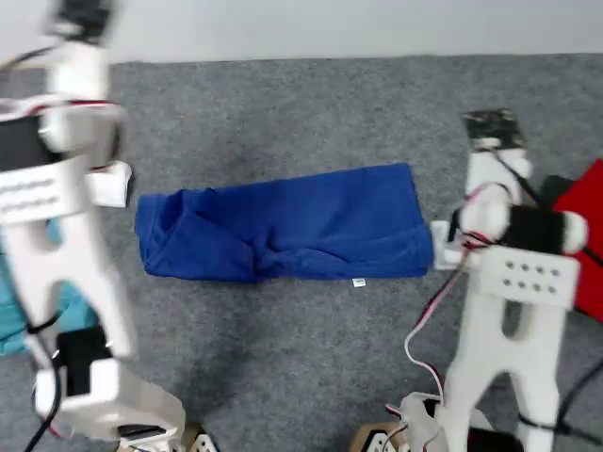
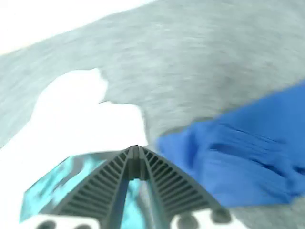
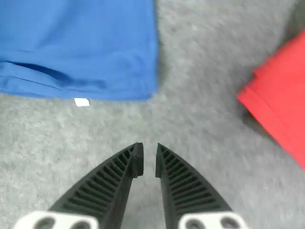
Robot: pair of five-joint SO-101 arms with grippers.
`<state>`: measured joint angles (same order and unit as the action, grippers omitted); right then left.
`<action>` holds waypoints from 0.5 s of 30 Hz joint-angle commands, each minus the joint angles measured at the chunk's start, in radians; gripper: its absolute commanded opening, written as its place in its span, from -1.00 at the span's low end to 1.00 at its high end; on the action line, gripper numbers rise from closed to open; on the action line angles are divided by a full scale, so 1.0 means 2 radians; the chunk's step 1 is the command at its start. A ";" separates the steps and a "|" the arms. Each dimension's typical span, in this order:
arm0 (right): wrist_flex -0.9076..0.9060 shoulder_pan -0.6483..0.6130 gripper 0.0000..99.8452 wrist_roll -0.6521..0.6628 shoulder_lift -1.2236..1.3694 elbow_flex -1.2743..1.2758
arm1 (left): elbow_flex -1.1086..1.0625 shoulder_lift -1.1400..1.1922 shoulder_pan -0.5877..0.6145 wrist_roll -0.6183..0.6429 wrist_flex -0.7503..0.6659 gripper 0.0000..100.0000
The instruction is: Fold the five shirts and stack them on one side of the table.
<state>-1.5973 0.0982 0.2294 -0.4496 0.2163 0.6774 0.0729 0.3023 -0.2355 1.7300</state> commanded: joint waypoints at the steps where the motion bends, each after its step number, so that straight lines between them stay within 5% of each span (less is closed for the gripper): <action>1: 0.041 -0.022 -0.86 -0.022 0.048 -0.004 | -0.029 -0.074 0.062 0.006 0.012 -0.99; 7: 0.080 -0.021 -0.81 -0.042 0.155 -0.037 | -0.142 -0.183 0.122 -0.054 0.012 -0.99; 15: 0.083 -0.024 -0.55 -0.044 0.300 -0.170 | -0.241 -0.263 0.170 -0.059 0.011 -0.99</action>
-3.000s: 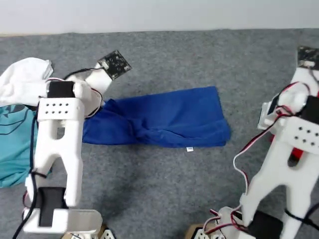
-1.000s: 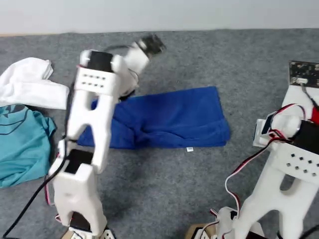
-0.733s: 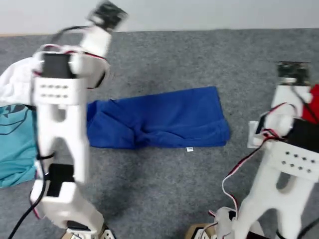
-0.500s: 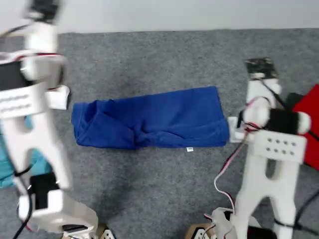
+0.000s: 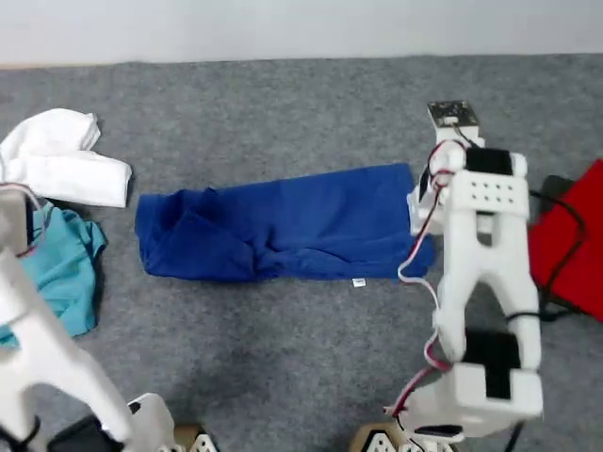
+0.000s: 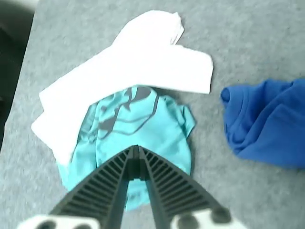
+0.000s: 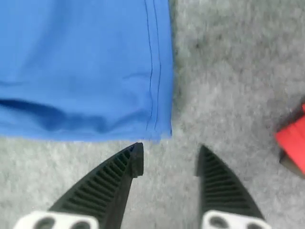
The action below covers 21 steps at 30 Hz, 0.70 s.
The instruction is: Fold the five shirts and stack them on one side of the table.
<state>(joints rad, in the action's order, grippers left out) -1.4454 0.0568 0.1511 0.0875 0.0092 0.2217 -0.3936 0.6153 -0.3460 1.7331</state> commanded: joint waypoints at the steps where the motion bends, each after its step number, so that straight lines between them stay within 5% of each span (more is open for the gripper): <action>1: 0.007 -0.003 -0.55 -0.005 0.051 -0.084 | -0.020 -0.032 0.016 -0.004 0.009 -0.99; 21: 0.039 -0.065 -0.55 -0.041 0.247 -0.185 | -0.048 -0.032 0.018 -0.001 0.009 -0.99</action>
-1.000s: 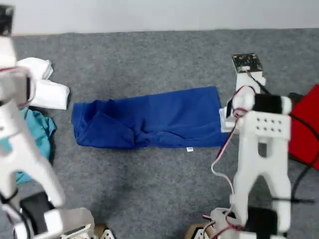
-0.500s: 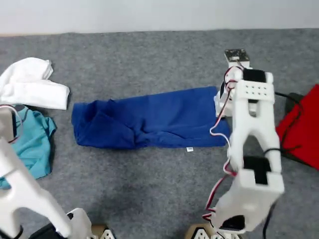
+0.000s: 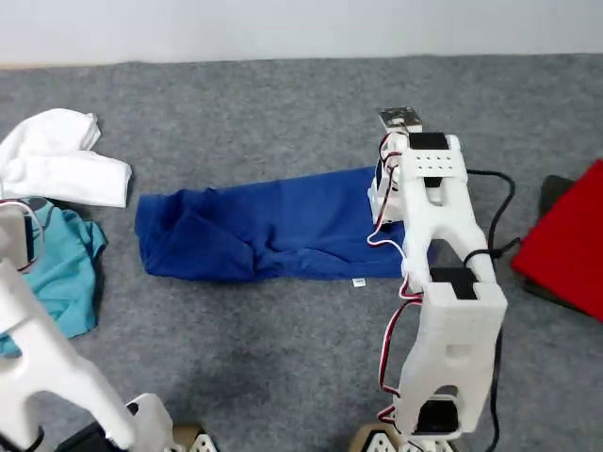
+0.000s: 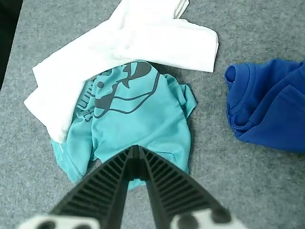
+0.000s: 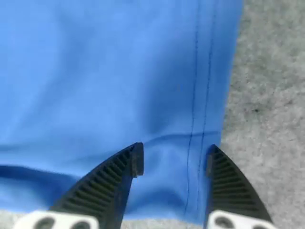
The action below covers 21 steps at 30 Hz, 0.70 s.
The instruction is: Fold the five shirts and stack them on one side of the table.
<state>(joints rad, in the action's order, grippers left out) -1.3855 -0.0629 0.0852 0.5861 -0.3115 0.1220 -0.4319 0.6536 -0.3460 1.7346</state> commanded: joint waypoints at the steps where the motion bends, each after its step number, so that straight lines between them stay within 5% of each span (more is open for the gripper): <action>1: 0.010 -0.007 -0.55 -0.008 0.002 -0.025 | 0.002 -0.013 0.000 -0.002 0.008 -0.99; 21: -0.039 0.022 -0.55 -0.008 0.015 -0.129 | -0.016 -0.013 -0.002 -0.003 -0.003 -0.99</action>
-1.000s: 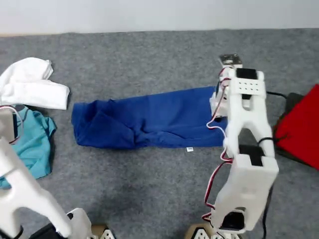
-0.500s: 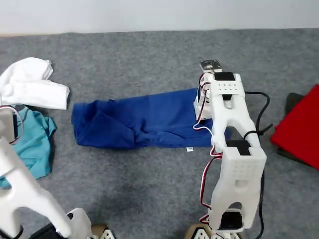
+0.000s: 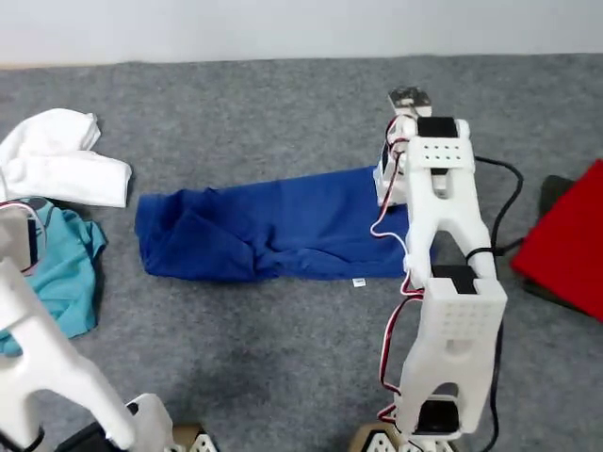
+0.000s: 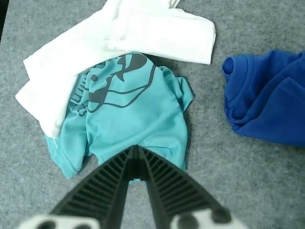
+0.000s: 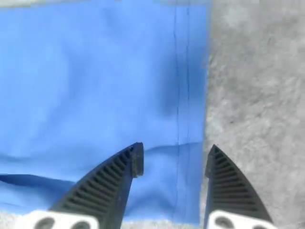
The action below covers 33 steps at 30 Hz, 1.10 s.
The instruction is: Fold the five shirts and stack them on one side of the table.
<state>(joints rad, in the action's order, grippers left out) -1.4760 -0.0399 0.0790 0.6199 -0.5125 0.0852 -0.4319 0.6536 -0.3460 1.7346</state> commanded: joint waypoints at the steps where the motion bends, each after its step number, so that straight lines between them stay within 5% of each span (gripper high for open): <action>1: 0.010 0.012 -0.55 -0.004 0.003 -0.028 | 0.002 -0.013 -0.002 -0.004 -0.003 -0.99; 13: 0.033 0.008 -0.55 -0.005 0.069 -0.031 | 0.002 -0.013 -0.002 -0.004 -0.003 -0.99; 20: 0.030 -0.017 -0.87 -0.005 0.073 -0.031 | 0.002 -0.013 -0.002 -0.004 -0.002 -0.99; 33: 0.008 -0.027 -0.98 -0.005 0.014 -0.032 | 0.002 -0.014 -0.002 -0.002 0.000 -0.99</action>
<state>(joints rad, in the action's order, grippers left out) -1.4331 -0.0568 0.0775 0.7687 -0.5125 0.0836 -0.4319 0.6536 -0.3460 1.7346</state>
